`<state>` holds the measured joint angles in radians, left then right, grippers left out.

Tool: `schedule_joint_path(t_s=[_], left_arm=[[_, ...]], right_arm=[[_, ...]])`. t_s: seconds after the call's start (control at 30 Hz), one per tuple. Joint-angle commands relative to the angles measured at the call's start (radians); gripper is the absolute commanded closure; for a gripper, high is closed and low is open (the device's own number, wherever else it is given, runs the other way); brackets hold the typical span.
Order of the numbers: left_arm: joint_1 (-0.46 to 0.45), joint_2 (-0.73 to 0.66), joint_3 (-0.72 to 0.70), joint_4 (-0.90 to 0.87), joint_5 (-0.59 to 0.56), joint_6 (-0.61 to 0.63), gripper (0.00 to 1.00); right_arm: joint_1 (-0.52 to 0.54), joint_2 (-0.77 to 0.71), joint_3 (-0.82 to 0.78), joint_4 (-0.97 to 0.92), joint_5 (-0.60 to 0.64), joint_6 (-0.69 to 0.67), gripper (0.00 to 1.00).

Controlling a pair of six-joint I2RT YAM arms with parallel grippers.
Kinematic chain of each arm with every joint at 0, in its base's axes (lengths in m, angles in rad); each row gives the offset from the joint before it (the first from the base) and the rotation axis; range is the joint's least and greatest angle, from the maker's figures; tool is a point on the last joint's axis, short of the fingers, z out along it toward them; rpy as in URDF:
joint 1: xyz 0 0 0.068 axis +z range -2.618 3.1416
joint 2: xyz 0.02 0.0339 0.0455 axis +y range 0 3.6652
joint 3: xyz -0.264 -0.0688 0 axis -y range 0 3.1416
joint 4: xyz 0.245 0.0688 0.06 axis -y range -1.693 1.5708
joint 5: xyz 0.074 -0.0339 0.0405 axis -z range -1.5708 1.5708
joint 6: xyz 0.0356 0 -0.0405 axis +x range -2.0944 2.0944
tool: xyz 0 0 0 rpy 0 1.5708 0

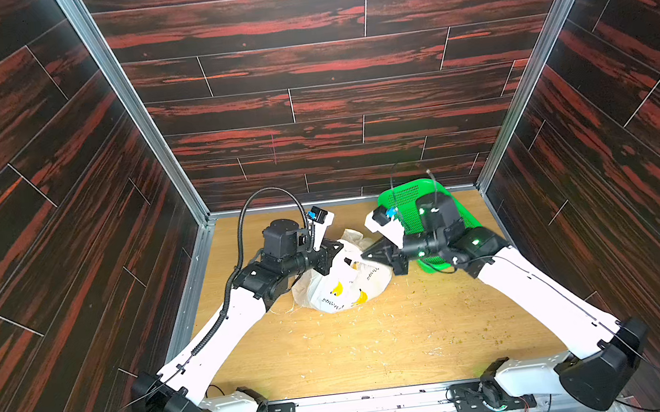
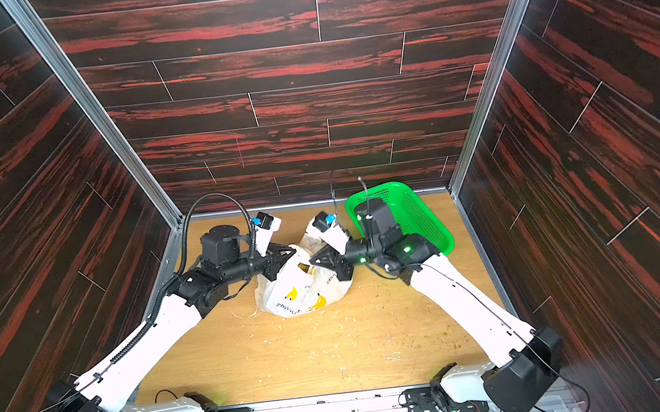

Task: Place the pineapple into a plastic bag & tie a knot
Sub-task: Cross the plastic bag at the center of the board.

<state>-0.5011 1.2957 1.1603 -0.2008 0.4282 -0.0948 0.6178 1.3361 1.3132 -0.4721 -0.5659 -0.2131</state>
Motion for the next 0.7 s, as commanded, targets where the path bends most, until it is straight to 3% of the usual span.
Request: schedule_joint_path(t_s=[0.0,0.47,0.67], left_arm=[[0.015,-0.009,0.018,0.041,-0.008,-0.018,1.0],[0.013,-0.024,0.027,0.029,0.001,-0.035,1.0],[0.013,-0.032,0.048,-0.004,0.032,-0.046,1.0]], right_arm=[[0.008,0.015,-0.077,0.076,-0.002,0.022,1.0],[0.059,0.187,-0.191,0.371,0.112,0.047,1.0],[0.084,0.265,-0.245,0.603,0.274,0.136,1.0]])
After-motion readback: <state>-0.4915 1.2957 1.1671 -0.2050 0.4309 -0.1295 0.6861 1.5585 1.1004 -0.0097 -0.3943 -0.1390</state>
